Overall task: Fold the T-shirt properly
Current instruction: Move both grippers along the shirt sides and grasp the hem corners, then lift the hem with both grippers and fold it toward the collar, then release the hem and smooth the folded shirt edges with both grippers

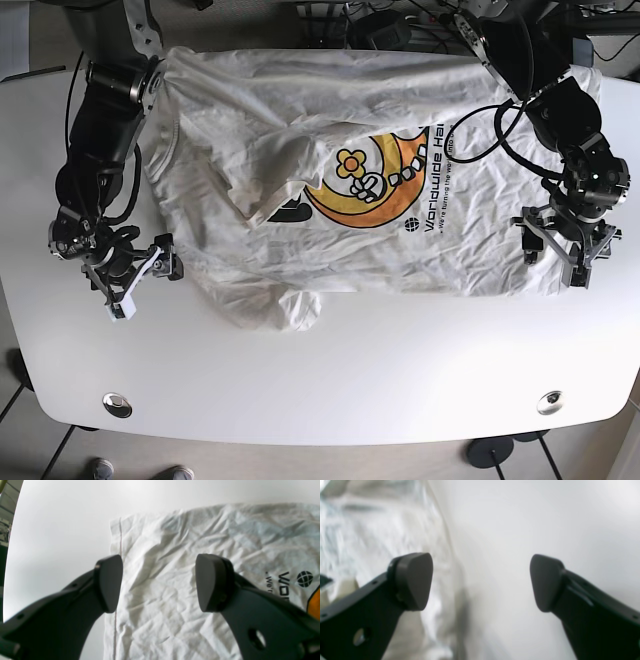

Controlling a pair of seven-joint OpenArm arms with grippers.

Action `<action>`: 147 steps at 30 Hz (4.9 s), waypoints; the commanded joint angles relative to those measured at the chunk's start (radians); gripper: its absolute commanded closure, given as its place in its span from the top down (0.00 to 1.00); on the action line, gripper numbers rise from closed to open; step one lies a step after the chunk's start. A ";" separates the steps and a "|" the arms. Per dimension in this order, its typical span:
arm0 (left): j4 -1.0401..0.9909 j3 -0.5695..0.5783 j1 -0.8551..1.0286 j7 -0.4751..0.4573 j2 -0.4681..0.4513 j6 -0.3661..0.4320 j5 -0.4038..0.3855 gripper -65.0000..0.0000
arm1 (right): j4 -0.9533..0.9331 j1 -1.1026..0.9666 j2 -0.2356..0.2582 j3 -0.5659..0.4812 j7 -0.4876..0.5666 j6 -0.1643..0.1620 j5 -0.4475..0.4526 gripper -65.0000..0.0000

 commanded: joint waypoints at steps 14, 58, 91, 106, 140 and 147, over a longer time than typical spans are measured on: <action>-0.156 -0.004 -0.061 -0.135 -0.105 0.009 -0.008 0.66 | -0.201 0.026 -0.094 0.002 0.144 0.006 -0.006 0.77; -1.140 0.103 -0.500 -0.545 -0.271 0.096 -0.014 0.01 | -0.062 0.044 -0.094 0.004 0.116 0.006 -0.006 0.03; 0.016 -0.147 -0.069 0.084 -0.127 -0.073 -0.016 0.00 | 0.824 -0.304 -0.089 0.013 -0.273 0.006 -0.003 0.03; 0.054 -0.231 0.181 0.127 -0.115 -0.073 -0.014 0.00 | 0.902 -0.576 -0.112 0.054 -0.272 0.006 0.077 0.03; -0.113 -0.155 0.279 0.007 -0.092 -0.073 -0.007 0.40 | 0.282 -0.146 -0.204 -0.033 -0.313 0.006 0.198 0.80; -0.146 -0.155 0.279 0.006 -0.090 -0.073 -0.007 0.40 | 0.340 -0.172 -0.209 -0.033 -0.296 0.006 0.247 0.07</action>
